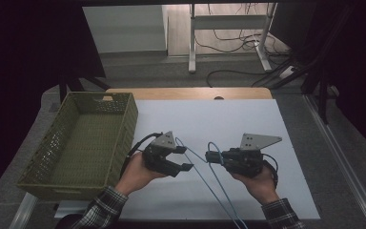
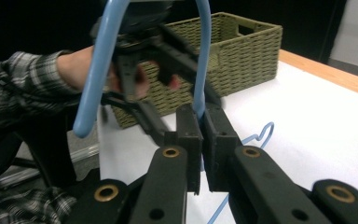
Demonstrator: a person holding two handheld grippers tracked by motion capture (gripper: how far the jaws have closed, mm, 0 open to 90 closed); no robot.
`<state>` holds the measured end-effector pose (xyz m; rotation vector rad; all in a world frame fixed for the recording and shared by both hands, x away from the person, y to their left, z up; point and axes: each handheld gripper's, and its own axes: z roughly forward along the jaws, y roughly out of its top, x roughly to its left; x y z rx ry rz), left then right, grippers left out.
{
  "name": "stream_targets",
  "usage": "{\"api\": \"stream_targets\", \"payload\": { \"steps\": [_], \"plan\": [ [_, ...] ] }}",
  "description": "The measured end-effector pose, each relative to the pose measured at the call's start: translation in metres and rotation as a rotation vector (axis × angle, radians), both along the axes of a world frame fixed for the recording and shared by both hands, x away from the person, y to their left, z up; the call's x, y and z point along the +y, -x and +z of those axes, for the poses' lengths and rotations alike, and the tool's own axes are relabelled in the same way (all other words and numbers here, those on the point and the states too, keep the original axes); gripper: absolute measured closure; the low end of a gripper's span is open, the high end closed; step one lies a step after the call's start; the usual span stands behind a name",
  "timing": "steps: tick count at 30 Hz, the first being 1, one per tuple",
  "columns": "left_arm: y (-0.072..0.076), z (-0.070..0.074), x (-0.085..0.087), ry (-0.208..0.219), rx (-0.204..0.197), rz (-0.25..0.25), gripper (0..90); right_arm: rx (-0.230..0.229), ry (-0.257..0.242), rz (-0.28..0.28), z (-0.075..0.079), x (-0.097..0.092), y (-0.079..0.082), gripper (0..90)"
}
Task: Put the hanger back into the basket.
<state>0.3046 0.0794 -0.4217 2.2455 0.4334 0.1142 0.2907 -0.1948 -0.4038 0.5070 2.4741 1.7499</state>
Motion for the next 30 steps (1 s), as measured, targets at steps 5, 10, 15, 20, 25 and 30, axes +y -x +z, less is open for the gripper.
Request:
{"api": "stream_targets", "payload": {
  "steps": [5,10,15,20,25,30],
  "plan": [
    [-0.005,0.000,-0.017,-0.052,-0.035,-0.056,35.5,0.010,0.000,0.032,-0.001,0.004,0.001,86.1],
    [-0.010,0.000,-0.025,-0.069,-0.048,-0.112,36.3,0.012,0.006,0.055,-0.001,0.007,0.001,86.1],
    [-0.012,-0.001,-0.026,-0.096,-0.056,-0.159,44.5,0.019,0.005,0.063,-0.002,0.007,0.000,86.1],
    [-0.011,-0.002,-0.026,-0.103,-0.061,-0.178,49.9,0.022,0.003,0.067,-0.003,0.008,0.000,86.1],
    [-0.010,-0.002,-0.026,-0.117,-0.082,-0.201,57.6,0.023,0.006,0.078,-0.004,0.009,0.000,86.0],
    [-0.007,-0.002,-0.027,-0.147,-0.116,-0.238,66.4,0.026,0.013,0.087,-0.003,0.009,-0.001,85.9]
  ]
}}
